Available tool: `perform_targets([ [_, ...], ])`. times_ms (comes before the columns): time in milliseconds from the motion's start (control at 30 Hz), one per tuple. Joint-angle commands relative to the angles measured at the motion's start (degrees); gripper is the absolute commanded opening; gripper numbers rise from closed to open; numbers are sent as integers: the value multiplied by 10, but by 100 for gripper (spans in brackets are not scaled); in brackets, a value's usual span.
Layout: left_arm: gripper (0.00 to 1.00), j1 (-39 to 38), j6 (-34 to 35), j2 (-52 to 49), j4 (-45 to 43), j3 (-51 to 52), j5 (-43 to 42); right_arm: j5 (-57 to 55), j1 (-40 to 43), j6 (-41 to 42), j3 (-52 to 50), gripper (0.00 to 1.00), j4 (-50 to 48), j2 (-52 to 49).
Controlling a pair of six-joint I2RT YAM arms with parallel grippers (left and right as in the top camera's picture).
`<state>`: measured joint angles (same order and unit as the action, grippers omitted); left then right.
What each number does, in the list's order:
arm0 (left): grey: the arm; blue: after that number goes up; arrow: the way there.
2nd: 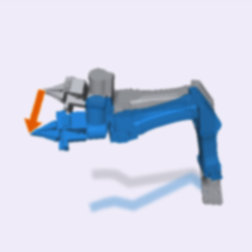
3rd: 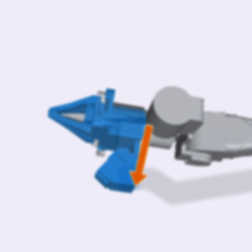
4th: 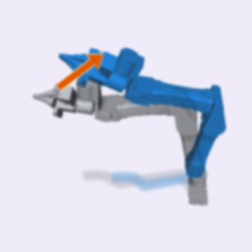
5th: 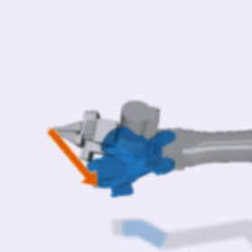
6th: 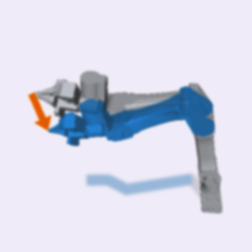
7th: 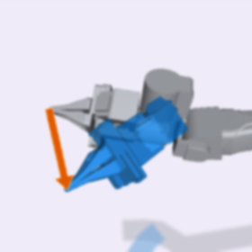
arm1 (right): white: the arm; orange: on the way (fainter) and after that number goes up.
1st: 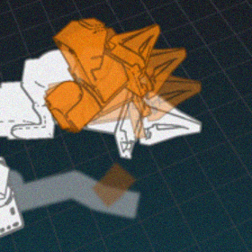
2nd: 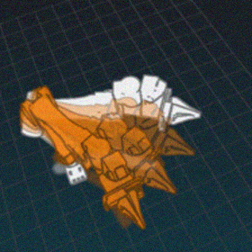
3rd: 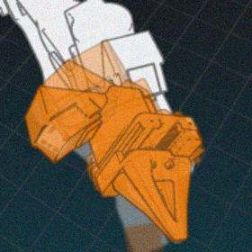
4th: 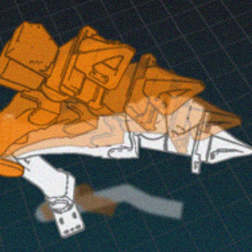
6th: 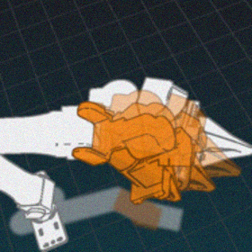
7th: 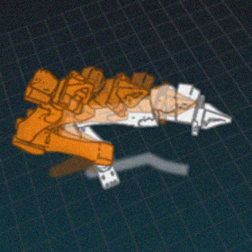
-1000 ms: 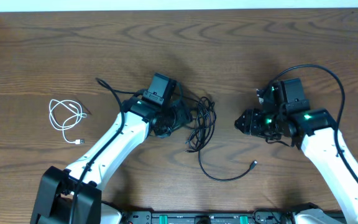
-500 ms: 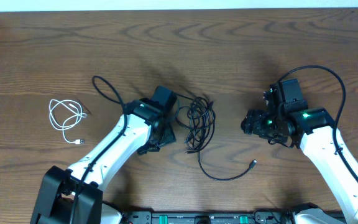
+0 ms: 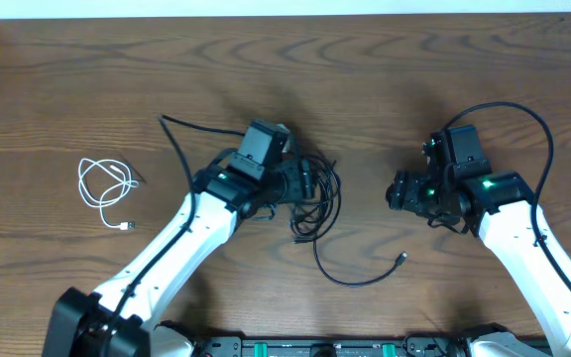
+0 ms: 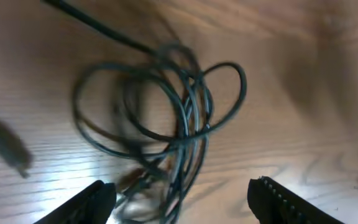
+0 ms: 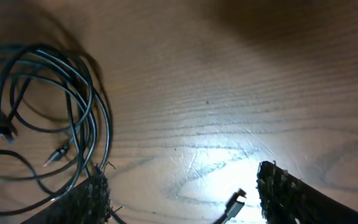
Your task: Untangle cables
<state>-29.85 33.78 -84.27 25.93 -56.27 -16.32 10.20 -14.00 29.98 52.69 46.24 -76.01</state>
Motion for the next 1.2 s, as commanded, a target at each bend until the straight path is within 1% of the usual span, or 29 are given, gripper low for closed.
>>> perform_targets([
  [0,73,-31,12,-45,-13,3,-13,-9,-2,4,3,75,-3,0],
  [33,73,-42,22,-56,-20,3,-12,-9,-2,4,3,75,-3,0],
  [133,72,-70,23,-84,-41,3,-6,-9,-2,4,3,75,-2,0],
  [267,72,-89,26,-118,-40,3,47,-9,-2,4,3,75,-1,0],
  [300,67,-89,26,-122,-38,3,53,-9,-2,4,3,76,-1,0],
  [333,54,-89,26,-125,-37,3,54,-9,-2,4,3,77,-1,0],
  [367,44,-88,28,-126,-37,3,54,-9,-2,4,3,77,-1,0],
  [400,28,-86,35,-126,-38,3,54,-9,-2,4,3,78,-2,0],
  [467,8,-80,42,-118,-37,0,53,-9,-2,4,3,78,-2,0],
  [633,8,-43,44,-57,-20,-12,18,-5,-3,4,3,76,3,0],
  [700,8,-24,44,-16,-21,-12,-13,11,-3,4,3,78,3,0],
  [800,8,0,44,42,-21,-12,-50,63,-3,-3,3,79,-4,0],
  [900,8,10,45,95,-21,-12,-66,146,-4,-47,3,80,-28,0],
  [933,8,10,45,107,-23,-12,-73,156,-6,-47,3,80,-34,0],
  [1033,8,9,45,134,-43,-12,-115,157,-18,-47,3,81,-50,0],
  [1167,8,9,55,151,-112,-12,-200,157,-51,-44,3,81,-73,-1],
])
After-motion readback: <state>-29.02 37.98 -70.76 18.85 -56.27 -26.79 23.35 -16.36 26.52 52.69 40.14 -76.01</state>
